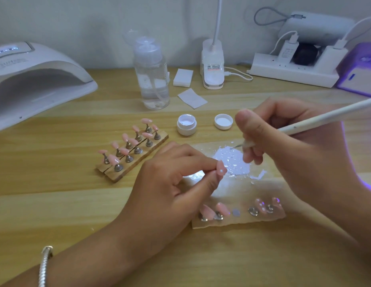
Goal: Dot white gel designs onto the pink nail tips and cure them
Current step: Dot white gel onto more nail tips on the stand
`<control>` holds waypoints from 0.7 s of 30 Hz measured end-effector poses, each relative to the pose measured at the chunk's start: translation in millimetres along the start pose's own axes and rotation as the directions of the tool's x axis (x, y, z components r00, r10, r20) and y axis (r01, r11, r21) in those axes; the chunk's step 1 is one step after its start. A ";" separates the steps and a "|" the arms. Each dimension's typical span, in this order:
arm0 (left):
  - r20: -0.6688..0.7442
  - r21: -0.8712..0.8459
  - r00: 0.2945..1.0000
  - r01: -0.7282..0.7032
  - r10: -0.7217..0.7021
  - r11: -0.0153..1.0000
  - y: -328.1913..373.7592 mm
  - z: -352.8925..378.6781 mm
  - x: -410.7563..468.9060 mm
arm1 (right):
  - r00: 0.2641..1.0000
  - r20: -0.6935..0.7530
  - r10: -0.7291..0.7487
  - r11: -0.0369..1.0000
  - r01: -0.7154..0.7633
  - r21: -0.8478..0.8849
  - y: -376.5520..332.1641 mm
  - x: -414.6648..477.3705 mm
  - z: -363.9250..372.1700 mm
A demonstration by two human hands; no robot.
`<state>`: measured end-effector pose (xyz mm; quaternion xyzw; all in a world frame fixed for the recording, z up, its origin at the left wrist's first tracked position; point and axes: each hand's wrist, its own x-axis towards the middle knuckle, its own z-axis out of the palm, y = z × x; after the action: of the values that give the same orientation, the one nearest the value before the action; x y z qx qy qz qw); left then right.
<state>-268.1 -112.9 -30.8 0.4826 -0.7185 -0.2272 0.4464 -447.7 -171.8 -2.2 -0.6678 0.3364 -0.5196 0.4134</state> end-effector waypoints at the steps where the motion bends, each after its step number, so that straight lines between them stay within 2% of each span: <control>1: 0.004 0.002 1.000 -0.003 0.003 1.000 0.3 -0.2 -0.4 | 1.000 0.017 -0.002 0.999 0.001 0.039 -2.5 -2.5 2.7; 6: 0.014 0.021 1.000 -0.018 0.017 1.000 3.3 -1.1 0.6 | 0.998 0.054 -0.009 0.997 0.005 0.071 -13.1 -10.2 10.8; 10: 0.008 -0.027 0.999 -0.038 0.038 0.999 6.9 -1.0 0.4 | 0.998 0.056 -0.015 0.999 0.012 0.046 -10.6 -11.7 11.2; 16: 0.021 -0.138 1.000 0.013 -0.011 0.990 5.9 1.0 -1.4 | 0.999 0.050 0.000 1.000 -0.002 0.028 -9.5 -11.6 11.0; 21: 0.011 -0.036 0.999 -0.039 0.039 0.999 5.2 -0.8 -0.3 | 0.998 0.057 -0.013 1.000 0.014 -0.019 -9.2 -11.3 10.9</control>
<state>-269.9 -110.3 -26.6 0.4590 -0.7262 -0.2344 0.4550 -439.6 -155.7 0.2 -0.6885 0.3250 -0.4999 0.4129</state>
